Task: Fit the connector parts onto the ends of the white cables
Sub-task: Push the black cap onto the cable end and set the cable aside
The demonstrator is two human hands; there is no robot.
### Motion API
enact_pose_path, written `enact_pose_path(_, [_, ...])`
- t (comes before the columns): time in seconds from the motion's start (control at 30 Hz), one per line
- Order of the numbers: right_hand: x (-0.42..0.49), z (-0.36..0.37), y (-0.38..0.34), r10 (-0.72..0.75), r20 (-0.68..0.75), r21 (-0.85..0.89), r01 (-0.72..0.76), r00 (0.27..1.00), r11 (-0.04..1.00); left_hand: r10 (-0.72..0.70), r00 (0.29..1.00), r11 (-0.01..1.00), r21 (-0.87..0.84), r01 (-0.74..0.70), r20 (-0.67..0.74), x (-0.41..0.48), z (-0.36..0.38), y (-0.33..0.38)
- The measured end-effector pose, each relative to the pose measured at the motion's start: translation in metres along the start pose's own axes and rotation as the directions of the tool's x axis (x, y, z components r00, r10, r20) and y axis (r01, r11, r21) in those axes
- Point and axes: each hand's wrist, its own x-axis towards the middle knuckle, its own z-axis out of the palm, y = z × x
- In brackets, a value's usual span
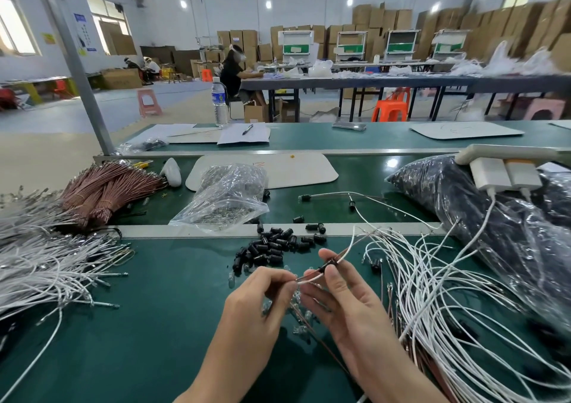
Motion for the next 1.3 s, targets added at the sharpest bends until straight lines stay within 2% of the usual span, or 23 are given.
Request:
enact_pose_path(0.17, [-0.002, 0.003, 0.003, -0.038, 0.045, -0.115, 0.043, 0.998, 0.992, -0.002, 1.0, 1.0, -0.021, 0.002, 0.005, -0.002, 0.003, 0.0])
enact_pose_path(0.3, [-0.001, 0.001, 0.002, -0.091, 0.038, -0.139, 0.096, 0.995, 0.986, 0.006, 1.0, 0.999, -0.046, -0.006, 0.012, -0.002, 0.004, 0.002])
enact_pose_path(0.43, [0.0, 0.0, -0.001, -0.092, 0.034, -0.064, 0.094, 0.995, 0.994, -0.057, 0.998, 0.991, -0.122, 0.058, 0.016, -0.003, 0.003, 0.003])
enact_pose_path(0.6, [0.001, -0.004, -0.002, -0.05, 0.021, 0.063, 0.049, 0.999, 0.997, -0.04, 0.999, 0.991, -0.129, 0.043, 0.026, -0.001, 0.002, 0.005])
enact_pose_path(1.0, [0.0, -0.001, 0.0, -0.107, 0.036, -0.071, 0.11, 0.994, 0.991, -0.024, 0.999, 0.996, -0.083, 0.027, 0.036, -0.005, 0.001, 0.01])
enact_pose_path(1.3, [-0.004, 0.0, -0.004, -0.16, 0.058, -0.167, 0.168, 0.985, 0.972, -0.113, 0.99, 0.962, -0.239, 0.13, 0.085, -0.008, 0.002, 0.017])
